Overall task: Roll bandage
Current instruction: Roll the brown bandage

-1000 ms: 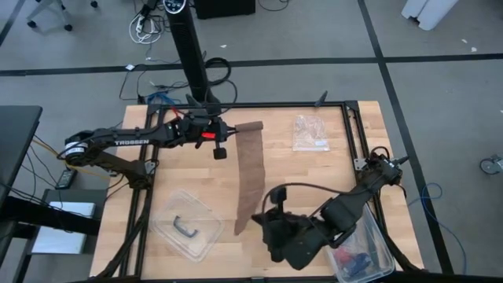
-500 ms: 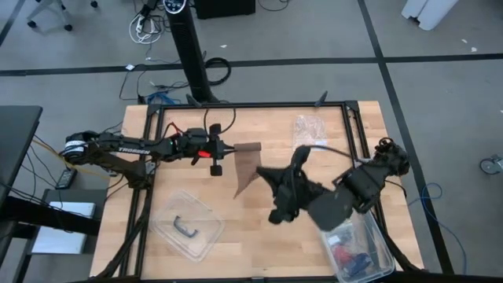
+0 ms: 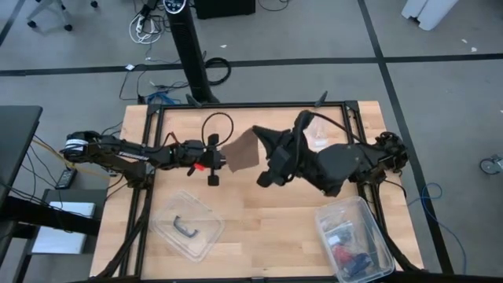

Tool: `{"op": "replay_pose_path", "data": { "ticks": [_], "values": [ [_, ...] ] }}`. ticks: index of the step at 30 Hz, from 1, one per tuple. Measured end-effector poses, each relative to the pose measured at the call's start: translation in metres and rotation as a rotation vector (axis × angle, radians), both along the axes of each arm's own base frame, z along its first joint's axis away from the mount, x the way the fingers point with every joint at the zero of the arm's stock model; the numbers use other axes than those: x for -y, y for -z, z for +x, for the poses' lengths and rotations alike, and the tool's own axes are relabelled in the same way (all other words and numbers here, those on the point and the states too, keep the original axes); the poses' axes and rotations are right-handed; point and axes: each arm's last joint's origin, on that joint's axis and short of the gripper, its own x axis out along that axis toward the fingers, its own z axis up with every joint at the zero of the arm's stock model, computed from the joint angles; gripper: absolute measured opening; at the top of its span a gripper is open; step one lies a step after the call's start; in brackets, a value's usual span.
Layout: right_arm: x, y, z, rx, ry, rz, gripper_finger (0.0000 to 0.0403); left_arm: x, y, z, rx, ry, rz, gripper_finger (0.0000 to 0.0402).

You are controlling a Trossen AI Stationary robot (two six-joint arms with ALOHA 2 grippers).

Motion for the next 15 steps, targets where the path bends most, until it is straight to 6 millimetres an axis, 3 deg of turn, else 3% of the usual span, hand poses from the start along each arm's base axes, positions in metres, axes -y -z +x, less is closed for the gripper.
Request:
{"op": "replay_pose_path", "data": {
  "ticks": [15],
  "values": [
    [0.016, -0.017, 0.0, 0.019, 0.157, -0.075, 0.0, 0.034, -0.005, 0.0, 0.126, 0.114, -0.008, 0.0001]
  ]
}}
